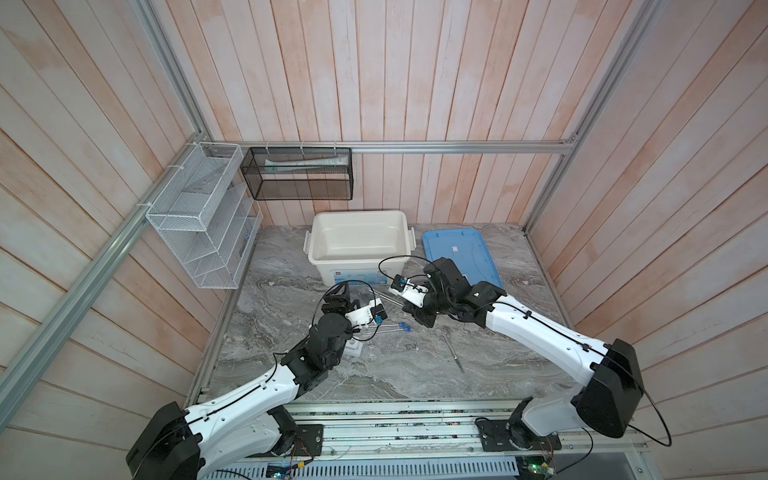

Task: Organize the chemistry lab equipment
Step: 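Grasp the held tube with the left gripper beside the right gripper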

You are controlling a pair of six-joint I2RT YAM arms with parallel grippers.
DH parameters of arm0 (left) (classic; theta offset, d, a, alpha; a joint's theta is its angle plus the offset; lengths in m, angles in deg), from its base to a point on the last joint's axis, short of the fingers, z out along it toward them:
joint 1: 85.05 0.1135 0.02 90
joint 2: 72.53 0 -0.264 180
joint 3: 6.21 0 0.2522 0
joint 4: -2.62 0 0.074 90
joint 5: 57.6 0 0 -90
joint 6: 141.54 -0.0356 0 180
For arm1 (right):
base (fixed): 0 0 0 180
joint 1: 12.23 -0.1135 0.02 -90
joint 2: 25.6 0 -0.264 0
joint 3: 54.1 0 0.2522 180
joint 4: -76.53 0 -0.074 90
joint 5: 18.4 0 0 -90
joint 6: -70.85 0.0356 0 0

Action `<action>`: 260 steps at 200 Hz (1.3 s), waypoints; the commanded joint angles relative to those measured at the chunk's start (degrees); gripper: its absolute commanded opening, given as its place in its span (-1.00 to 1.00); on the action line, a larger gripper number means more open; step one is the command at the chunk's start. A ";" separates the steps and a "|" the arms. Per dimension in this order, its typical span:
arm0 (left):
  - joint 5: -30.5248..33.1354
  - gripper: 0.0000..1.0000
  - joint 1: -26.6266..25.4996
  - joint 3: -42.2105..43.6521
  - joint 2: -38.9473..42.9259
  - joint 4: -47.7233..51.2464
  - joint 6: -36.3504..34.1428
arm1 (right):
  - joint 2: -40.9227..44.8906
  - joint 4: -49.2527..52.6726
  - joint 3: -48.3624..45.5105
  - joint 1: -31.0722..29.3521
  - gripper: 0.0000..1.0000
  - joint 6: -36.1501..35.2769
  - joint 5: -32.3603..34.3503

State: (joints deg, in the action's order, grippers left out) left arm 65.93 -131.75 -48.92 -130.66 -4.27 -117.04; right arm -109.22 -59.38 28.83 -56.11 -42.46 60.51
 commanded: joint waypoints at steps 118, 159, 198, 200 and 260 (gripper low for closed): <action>-0.42 0.29 -5.55 2.93 -0.05 -0.44 -15.29 | -2.07 6.37 7.14 -4.07 -0.83 -0.04 -2.76; -1.06 0.19 -7.36 2.67 -1.26 1.18 -15.06 | -2.42 6.60 7.58 -4.96 -0.84 -0.09 -2.62; -1.28 0.04 -7.53 2.56 -1.20 2.33 -14.35 | -2.43 7.77 8.66 -5.60 -0.84 -0.33 -2.56; -1.28 0.02 -7.51 2.53 -1.20 2.40 -14.28 | -2.51 7.81 8.74 -5.67 -0.84 -0.33 -2.53; -1.28 -0.49 -7.53 3.30 -0.75 1.84 -14.39 | -3.55 9.81 9.57 -7.66 -0.84 0.01 -1.68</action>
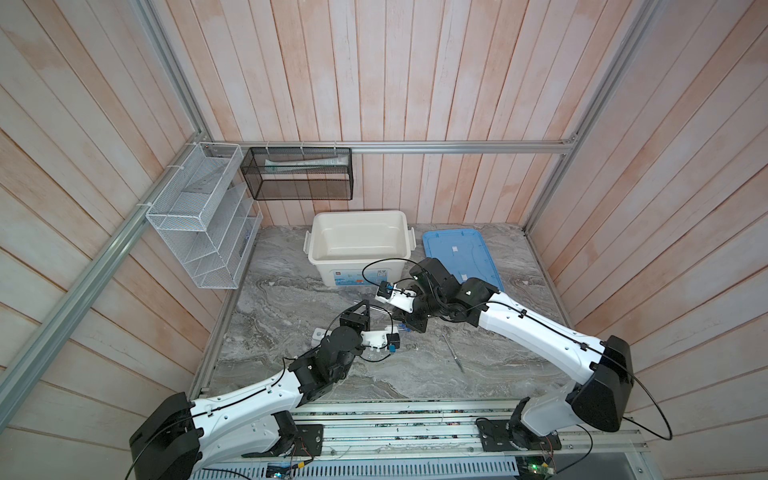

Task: Organize the chemistry lab equipment
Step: 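Grasp the held tube with the left gripper beside the right gripper, then open the right gripper and draw it back while the left holds the tube upright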

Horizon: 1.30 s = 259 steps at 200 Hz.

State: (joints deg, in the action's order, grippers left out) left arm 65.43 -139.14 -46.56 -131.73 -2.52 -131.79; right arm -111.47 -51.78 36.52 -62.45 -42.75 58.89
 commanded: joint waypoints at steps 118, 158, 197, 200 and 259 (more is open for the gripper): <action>-0.87 -0.94 -0.14 1.30 0.86 1.01 2.38 | -0.23 -0.12 1.02 -1.60 -0.76 0.26 4.66; -0.60 -1.00 -1.51 -0.37 0.55 4.08 11.30 | 3.00 -3.70 -0.21 -0.85 -0.44 2.45 8.33; -0.56 -1.00 -2.34 -5.60 -1.34 15.48 39.24 | 13.72 -11.39 -2.87 5.42 -0.25 7.60 4.23; -0.91 -1.00 -2.34 -5.64 -1.17 15.74 40.67 | 14.43 -12.03 -3.14 5.73 -0.25 7.95 3.80; -13.98 -1.00 1.37 -3.74 5.23 16.33 63.81 | 26.08 -20.30 -9.51 20.36 -0.14 19.37 -12.12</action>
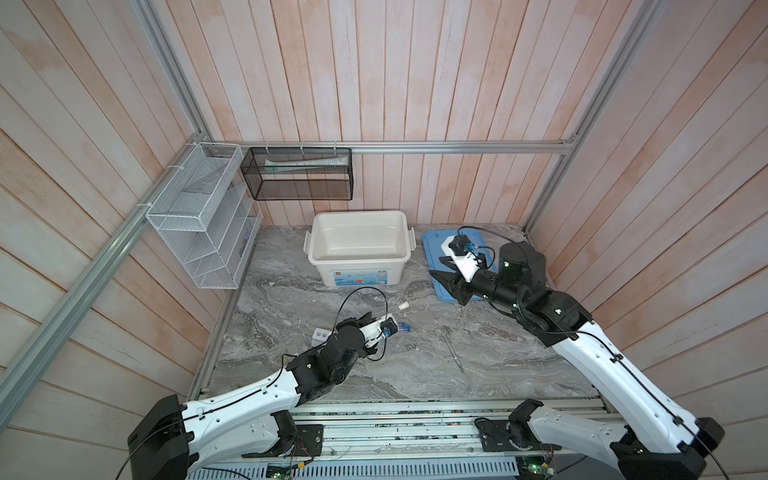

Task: Organize the chemistry lab equipment
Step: 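Open the right gripper and draw it back while the left holds the tube upright, then grasp the tube's white-capped end with the right gripper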

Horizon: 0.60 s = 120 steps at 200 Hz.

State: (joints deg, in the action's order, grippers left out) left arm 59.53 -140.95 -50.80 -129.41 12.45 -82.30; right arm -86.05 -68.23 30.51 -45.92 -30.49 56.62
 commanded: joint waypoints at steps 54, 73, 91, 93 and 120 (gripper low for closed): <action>-29.35 -1.00 14.17 1.82 9.75 -2.09 29.57 | -1.95 -10.53 -8.39 3.93 -0.15 14.84 -19.53; -36.97 -1.00 17.61 1.66 10.30 -2.40 32.49 | -3.92 -11.08 -7.46 0.69 -0.15 13.62 -18.26; -41.18 -1.00 18.98 1.13 9.72 -1.99 33.13 | -6.49 -12.19 -5.96 -1.63 -0.15 12.83 -17.81; -41.59 -1.00 18.98 1.01 9.58 -1.88 33.14 | -6.60 -12.39 -5.88 -1.72 -0.15 12.83 -17.89; -46.92 -1.00 20.25 0.03 8.28 -0.65 33.40 | -10.09 -15.41 -4.01 -4.65 -0.15 12.24 -19.82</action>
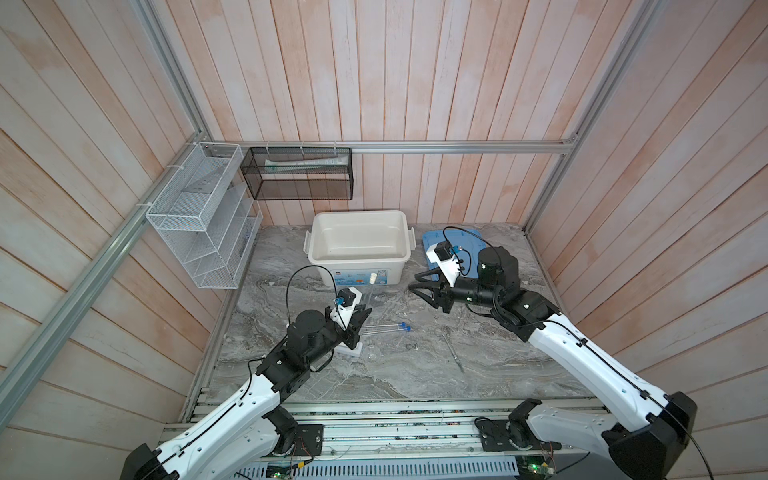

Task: Organize the chemistry lab equipment
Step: 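Grasp the tube's white-capped end with the right gripper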

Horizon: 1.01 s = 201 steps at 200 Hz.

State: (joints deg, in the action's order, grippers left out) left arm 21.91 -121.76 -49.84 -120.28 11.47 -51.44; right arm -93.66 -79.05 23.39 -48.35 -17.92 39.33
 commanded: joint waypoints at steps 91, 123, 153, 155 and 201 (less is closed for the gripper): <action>-18.70 -1.00 5.02 -3.68 -2.76 1.74 2.19 | -10.65 -4.68 7.66 -6.11 -0.17 -4.96 -8.68; -20.70 -1.00 5.08 -4.48 -3.77 2.74 1.67 | -10.96 -6.39 7.67 -6.32 -0.20 -4.52 -9.53; -21.57 -1.00 5.16 -4.42 -4.02 2.67 1.53 | -11.81 -7.74 7.63 -6.51 -0.26 -3.61 -10.33; -21.66 -1.00 5.16 -4.50 -4.04 2.70 1.56 | -11.83 -7.79 7.59 -6.51 -0.26 -3.61 -10.34; -21.86 -1.00 5.24 -4.65 -3.31 3.06 1.37 | -12.81 -8.11 7.91 -6.60 -0.43 -3.08 -10.69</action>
State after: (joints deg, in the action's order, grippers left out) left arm 1.17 -116.91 -52.46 -124.21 14.09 -49.59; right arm -105.72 -85.74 29.49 -54.58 -21.70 30.04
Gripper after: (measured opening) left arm 0.176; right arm 0.302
